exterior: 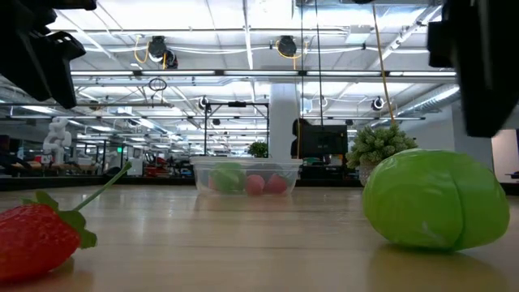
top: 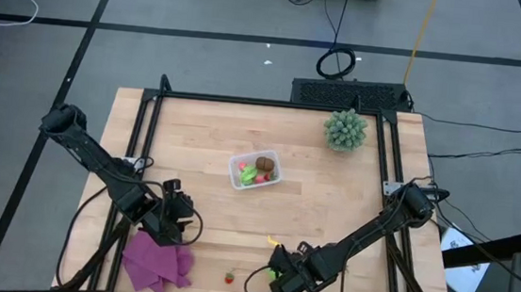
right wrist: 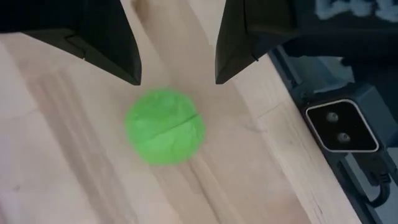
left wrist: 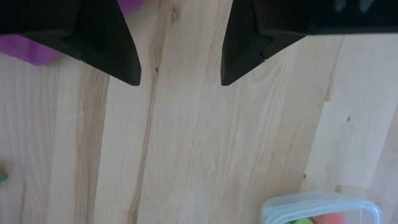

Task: Pick and placing Produce into tupperware
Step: Put the green cabbage into the transparent container

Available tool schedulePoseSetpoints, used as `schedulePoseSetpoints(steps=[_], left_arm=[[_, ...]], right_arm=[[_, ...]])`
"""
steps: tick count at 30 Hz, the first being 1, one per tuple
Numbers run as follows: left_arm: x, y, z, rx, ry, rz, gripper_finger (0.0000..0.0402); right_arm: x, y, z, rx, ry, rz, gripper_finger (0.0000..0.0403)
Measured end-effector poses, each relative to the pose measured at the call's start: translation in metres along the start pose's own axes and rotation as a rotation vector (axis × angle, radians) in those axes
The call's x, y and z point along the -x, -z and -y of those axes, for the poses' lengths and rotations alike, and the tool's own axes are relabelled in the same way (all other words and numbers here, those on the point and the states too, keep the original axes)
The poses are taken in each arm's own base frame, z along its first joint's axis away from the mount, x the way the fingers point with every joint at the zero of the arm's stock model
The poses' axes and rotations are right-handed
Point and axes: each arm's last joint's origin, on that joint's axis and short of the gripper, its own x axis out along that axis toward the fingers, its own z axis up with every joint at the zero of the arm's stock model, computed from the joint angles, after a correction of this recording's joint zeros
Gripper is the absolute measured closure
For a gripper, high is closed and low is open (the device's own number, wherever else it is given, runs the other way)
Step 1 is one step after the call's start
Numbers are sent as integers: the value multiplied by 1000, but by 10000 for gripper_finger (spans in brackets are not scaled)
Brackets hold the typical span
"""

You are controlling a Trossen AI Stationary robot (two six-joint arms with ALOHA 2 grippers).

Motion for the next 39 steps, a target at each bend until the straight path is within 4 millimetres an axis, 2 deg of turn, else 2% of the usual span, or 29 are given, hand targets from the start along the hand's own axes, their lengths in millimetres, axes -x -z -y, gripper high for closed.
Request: schedulePoseSetpoints(steps=[9, 18, 31, 39], left_arm=[[-4, -6, -7, 46, -21, -2, 174], [-7, -10, -12, 75, -37, -5, 174], [-6, -10, -12, 58, -37, -5, 174], [-6, -10, -12, 56, -37, -5, 174]], right_arm=[[-1, -16, 7, 80, 8, 21, 209], [-2, -27, 4, 28, -79, 13, 209], [-5, -27, 11, 62, -16, -18, 209], [-29, -18, 22, 75, -75, -75, 209]])
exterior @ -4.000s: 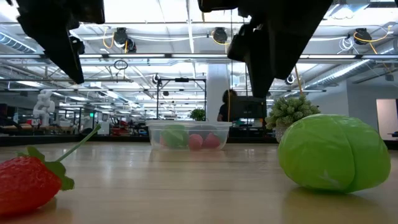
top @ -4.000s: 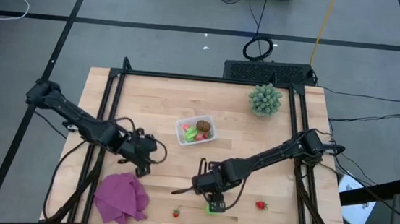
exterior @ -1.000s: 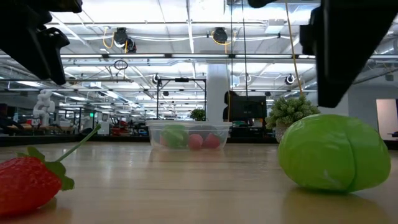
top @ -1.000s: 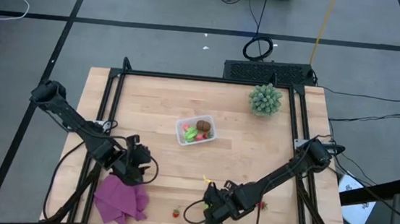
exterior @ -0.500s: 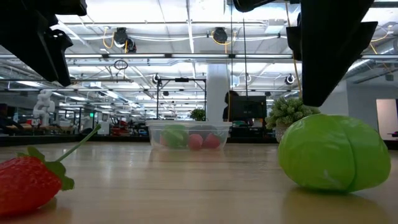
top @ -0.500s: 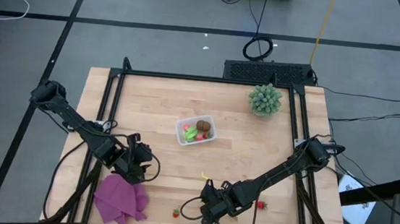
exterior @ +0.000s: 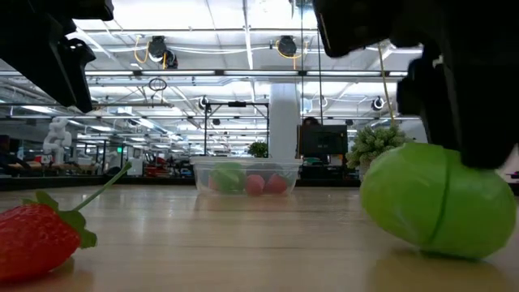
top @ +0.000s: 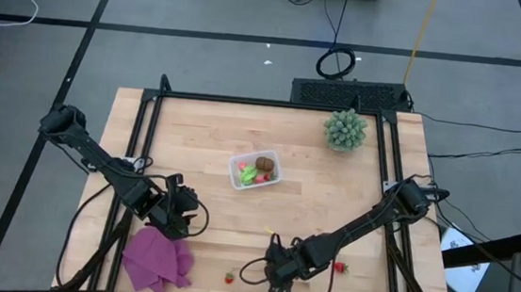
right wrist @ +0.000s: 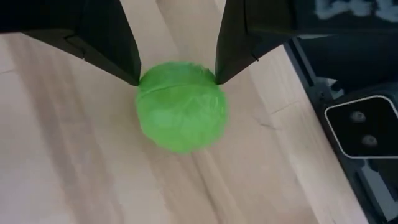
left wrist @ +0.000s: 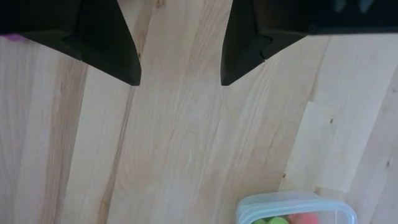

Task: Pick and placing Produce into tupperware
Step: Put the green cabbage into the transparent container

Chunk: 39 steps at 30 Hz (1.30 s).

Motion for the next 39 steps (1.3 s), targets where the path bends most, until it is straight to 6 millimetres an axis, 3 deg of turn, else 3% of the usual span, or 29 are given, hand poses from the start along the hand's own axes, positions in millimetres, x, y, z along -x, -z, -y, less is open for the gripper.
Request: schedulePoseSetpoints(steps=[6, 26, 39], left_arm=[[0, 0, -1, 3, -2, 0, 174], [-5, -8, -10, 1, -31, -5, 174], [-5, -7, -10, -1, -26, -12, 174]], right_arm=[[-14, 4, 10, -3, -15, -20, 209], [-3, -9, 14, 3, 1, 73, 209], [47, -16, 12, -18, -97, 151, 209]])
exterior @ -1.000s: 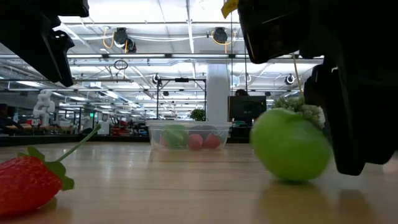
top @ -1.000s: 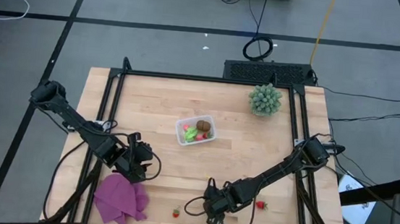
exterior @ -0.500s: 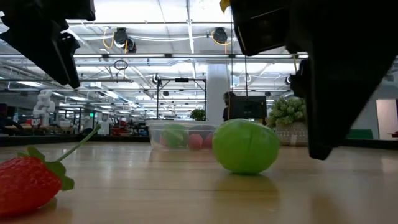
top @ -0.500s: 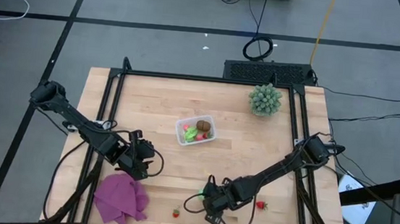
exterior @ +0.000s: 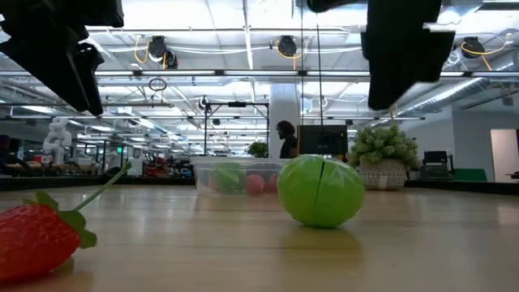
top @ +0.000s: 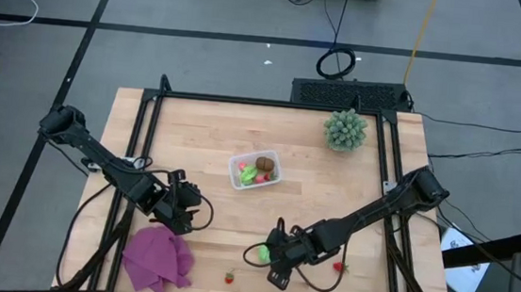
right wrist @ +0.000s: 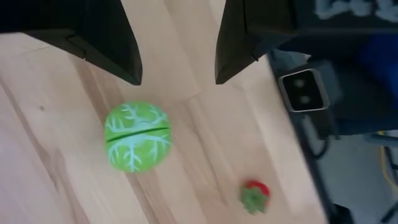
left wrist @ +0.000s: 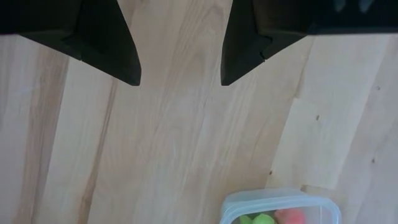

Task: Pick and placing Produce into tupperware
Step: Put the green cabbage into the transparent container

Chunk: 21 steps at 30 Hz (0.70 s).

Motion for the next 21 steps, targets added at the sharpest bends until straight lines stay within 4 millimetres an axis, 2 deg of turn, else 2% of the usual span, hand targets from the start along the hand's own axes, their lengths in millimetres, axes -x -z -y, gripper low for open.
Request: schedulePoseSetpoints(steps=[7, 11, 21], left_arm=[[0, 0, 0, 1, 0, 0, 174], [0, 0, 0, 2, 0, 0, 174], [0, 0, 0, 0, -1, 1, 174]], right_arm=[[16, -2, -3, 16, -42, 27, 209], [17, -2, -4, 60, -43, 29, 209], [17, -14, 4, 2, -63, 2, 209]])
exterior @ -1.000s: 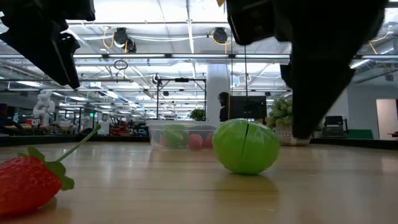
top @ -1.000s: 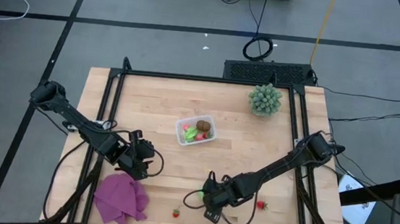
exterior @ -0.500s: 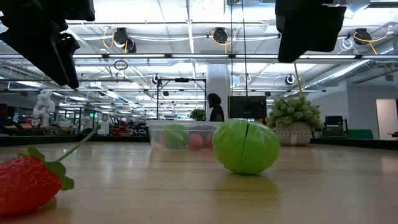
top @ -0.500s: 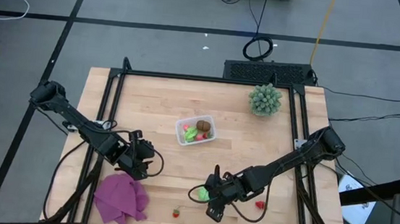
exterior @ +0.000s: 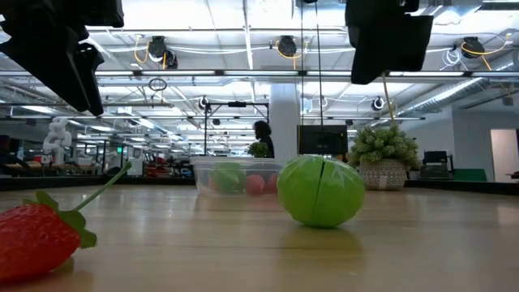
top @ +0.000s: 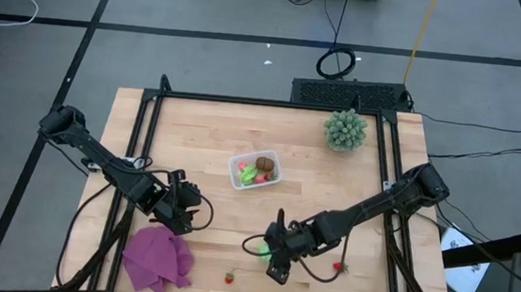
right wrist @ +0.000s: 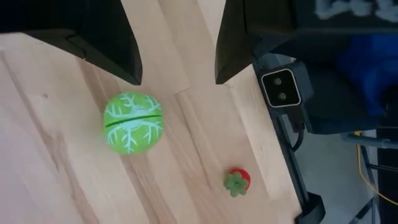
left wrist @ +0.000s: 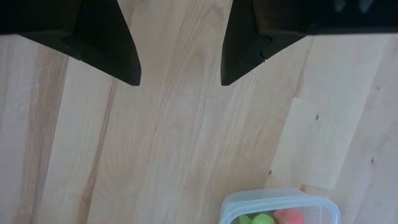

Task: Pick and placing Produce into tupperware
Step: Put the green cabbage into the transparent container

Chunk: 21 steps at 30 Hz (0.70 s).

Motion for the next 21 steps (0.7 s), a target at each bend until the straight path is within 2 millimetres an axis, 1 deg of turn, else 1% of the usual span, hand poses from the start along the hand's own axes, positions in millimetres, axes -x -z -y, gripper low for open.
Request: schedulePoseSetpoints(steps=[5, 21], left_arm=[[0, 0, 0, -1, -4, 3, 174], [0, 0, 0, 4, -4, 3, 174]], right_arm=[[0, -6, 4, -26, 4, 8, 206], [0, -4, 3, -51, -13, -18, 166]])
